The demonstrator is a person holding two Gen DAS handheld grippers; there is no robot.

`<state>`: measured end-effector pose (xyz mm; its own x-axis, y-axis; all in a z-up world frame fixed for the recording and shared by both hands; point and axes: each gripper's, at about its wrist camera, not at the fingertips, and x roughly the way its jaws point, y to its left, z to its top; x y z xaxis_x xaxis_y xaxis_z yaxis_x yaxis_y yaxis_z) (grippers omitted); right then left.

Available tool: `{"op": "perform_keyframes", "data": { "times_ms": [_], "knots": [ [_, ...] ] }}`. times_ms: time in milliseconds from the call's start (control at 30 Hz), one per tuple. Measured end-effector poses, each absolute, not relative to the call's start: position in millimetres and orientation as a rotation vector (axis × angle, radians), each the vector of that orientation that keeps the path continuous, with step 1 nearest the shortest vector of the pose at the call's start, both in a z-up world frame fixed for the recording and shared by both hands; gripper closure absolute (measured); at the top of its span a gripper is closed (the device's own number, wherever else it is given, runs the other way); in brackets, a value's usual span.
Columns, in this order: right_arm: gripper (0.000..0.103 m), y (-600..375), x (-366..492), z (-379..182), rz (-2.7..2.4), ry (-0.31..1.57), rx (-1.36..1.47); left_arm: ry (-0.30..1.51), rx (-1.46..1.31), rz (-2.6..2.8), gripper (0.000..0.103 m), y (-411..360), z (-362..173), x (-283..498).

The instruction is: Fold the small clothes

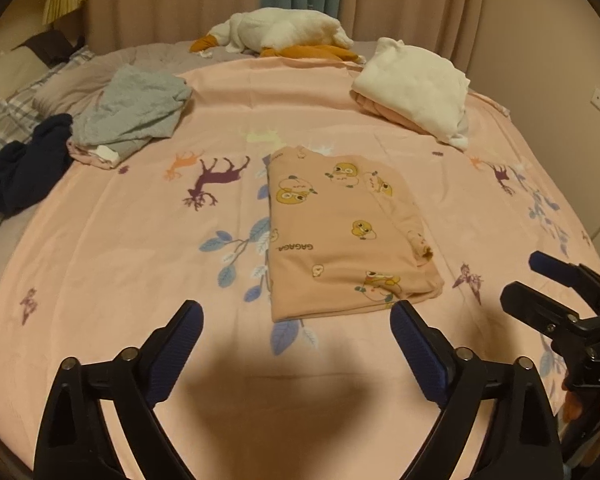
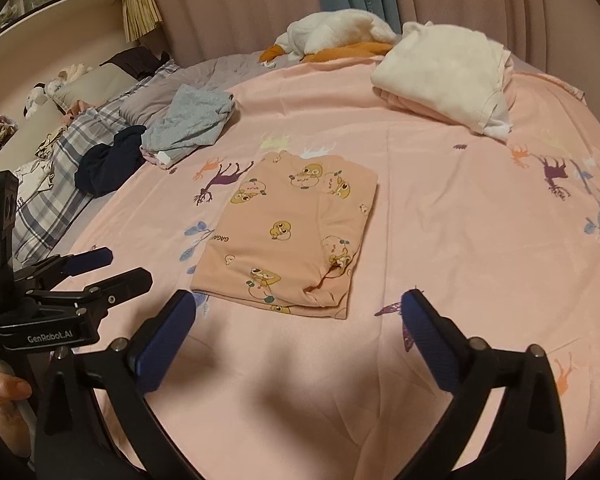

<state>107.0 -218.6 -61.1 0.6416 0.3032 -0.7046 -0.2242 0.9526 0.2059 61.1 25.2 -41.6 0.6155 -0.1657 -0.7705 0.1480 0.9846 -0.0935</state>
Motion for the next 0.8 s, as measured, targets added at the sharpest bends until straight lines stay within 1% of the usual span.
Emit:
{"op": "perform_keyframes", "data": {
  "times_ms": [267,533,800],
  "knots": [
    [0.000,-214.7,96.6,-45.8,0.256,0.813,0.063,0.890,-0.019,-0.157,0.005,25.9,-29.1,51.3],
    [0.000,-212.5,87.8,-30.9,0.236,0.805,0.071,0.878,-0.017,-0.124,0.005,26.8,-18.6,44.7],
    [0.000,-205.9,84.5,-29.4,0.237,0.808,0.067,0.891,-0.023,-0.089,0.005,30.2,-20.7,45.3]
  ]
}}
